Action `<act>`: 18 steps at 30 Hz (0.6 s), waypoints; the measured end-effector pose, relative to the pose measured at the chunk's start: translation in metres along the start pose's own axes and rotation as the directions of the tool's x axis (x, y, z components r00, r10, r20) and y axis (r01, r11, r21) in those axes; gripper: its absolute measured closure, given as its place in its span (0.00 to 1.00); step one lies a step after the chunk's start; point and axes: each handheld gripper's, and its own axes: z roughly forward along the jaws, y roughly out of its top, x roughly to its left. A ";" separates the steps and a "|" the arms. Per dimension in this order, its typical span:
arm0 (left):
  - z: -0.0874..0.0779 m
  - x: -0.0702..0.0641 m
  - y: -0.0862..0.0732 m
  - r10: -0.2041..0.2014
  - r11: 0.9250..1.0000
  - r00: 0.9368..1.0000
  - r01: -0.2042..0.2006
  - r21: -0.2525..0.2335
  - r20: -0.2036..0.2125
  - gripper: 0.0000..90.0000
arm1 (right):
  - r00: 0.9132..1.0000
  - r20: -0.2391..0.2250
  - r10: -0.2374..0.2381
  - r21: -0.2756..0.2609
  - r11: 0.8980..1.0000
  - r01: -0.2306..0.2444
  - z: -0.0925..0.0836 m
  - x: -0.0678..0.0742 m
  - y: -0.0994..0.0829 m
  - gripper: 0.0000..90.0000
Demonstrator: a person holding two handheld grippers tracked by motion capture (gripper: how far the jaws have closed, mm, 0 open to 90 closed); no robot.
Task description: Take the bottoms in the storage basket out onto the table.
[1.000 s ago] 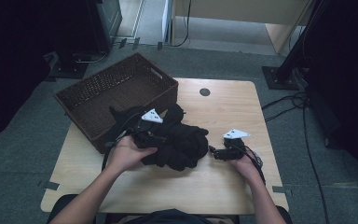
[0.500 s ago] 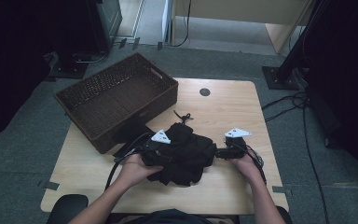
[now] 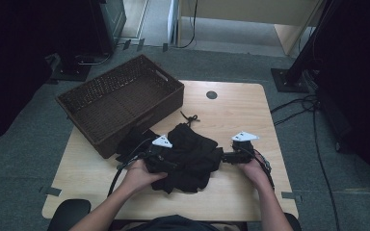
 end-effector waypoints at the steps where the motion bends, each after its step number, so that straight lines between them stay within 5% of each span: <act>1: 0.000 0.000 0.000 0.000 1.000 1.000 0.000 0.003 0.001 0.44 | 1.000 0.000 -0.003 -0.001 1.000 0.003 0.000 0.000 0.000 0.17; 7: -0.006 -0.001 0.006 0.013 1.000 1.000 -0.013 0.018 0.003 0.32 | 1.000 0.004 0.003 0.000 1.000 -0.003 0.000 0.001 0.000 0.17; 15: -0.018 0.005 0.012 0.018 1.000 1.000 -0.018 0.020 0.023 0.32 | 1.000 0.002 0.005 0.002 1.000 -0.005 -0.001 0.001 0.000 0.17; 18: -0.027 0.006 0.018 0.054 0.998 0.999 -0.054 0.034 0.008 0.32 | 1.000 0.002 0.004 0.002 1.000 -0.004 0.000 0.001 0.000 0.17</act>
